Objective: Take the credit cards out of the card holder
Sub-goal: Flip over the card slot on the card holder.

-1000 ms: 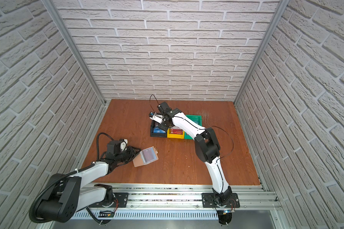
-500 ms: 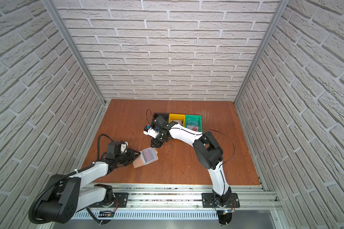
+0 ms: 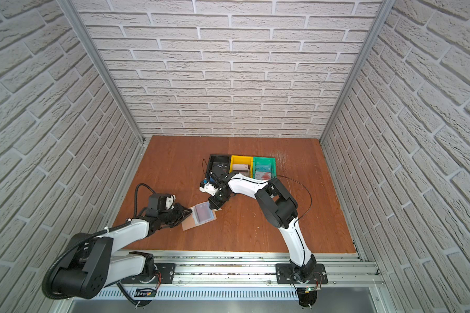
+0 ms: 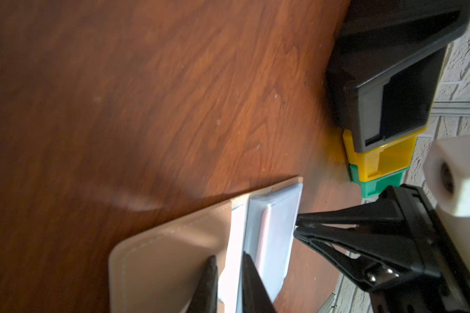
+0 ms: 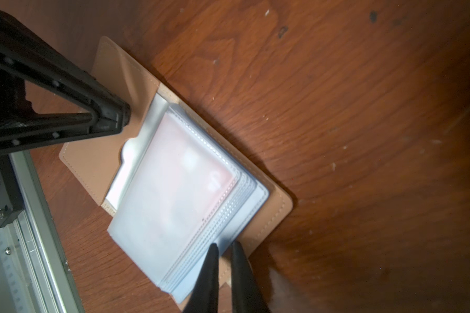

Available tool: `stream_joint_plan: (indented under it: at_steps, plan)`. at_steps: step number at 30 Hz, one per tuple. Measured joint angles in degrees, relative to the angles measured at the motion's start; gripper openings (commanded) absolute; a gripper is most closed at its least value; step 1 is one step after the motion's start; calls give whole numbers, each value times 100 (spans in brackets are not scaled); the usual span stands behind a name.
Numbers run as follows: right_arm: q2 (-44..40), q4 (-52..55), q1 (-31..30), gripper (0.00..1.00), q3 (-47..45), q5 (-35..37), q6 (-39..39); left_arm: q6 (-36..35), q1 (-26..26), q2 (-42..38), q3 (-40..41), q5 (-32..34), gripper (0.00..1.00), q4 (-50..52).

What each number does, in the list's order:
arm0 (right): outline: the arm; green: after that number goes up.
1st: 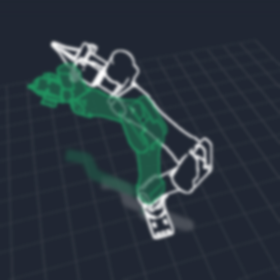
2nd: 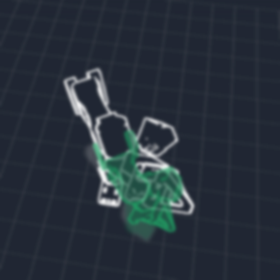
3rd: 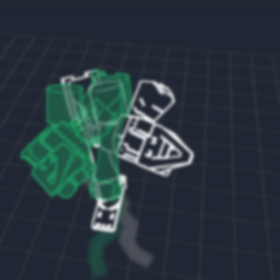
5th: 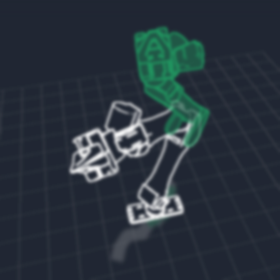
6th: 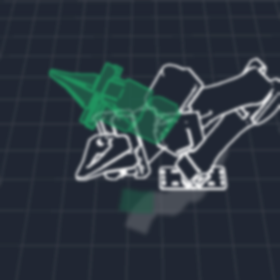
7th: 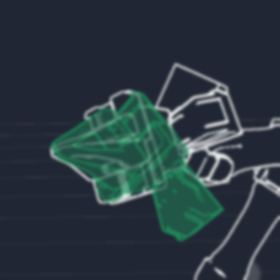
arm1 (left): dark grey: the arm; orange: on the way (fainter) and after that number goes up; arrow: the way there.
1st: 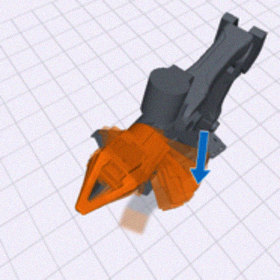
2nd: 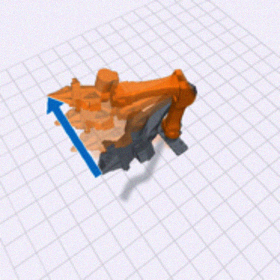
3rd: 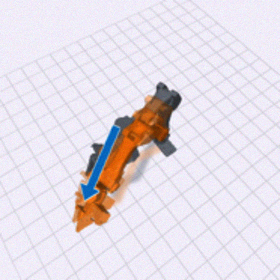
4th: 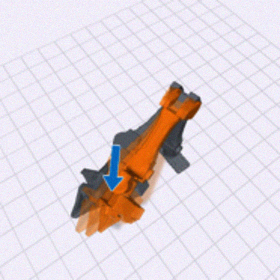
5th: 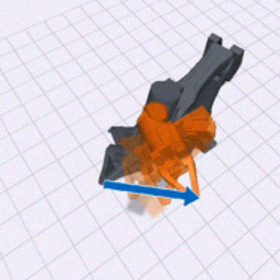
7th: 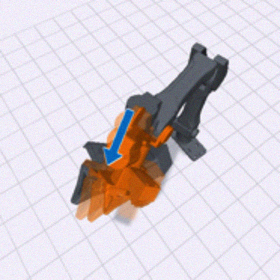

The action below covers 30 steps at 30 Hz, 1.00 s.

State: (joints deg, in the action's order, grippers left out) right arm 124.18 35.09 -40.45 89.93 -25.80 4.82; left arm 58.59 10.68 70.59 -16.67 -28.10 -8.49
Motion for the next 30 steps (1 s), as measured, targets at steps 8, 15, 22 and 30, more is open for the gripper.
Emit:
stream_joint_plan:
  at_steps: [8, 15, 22, 30]
  plan:
    - [2, 4, -44, 8, -7, 4, -20, -4, 0, 2, 13, 42, 19, -28]
    - [-138, -105, -83, 7, -157, 92, -111, -4, 0, 22, 42, 61, 19, -90]
    - [-286, -109, -107, 7, -144, -28, -153, 0, 0, 151, 68, 59, 19, -326]
    - [-262, -103, -107, 7, -142, -181, -258, -2, 0, 210, 105, 57, 19, -496]
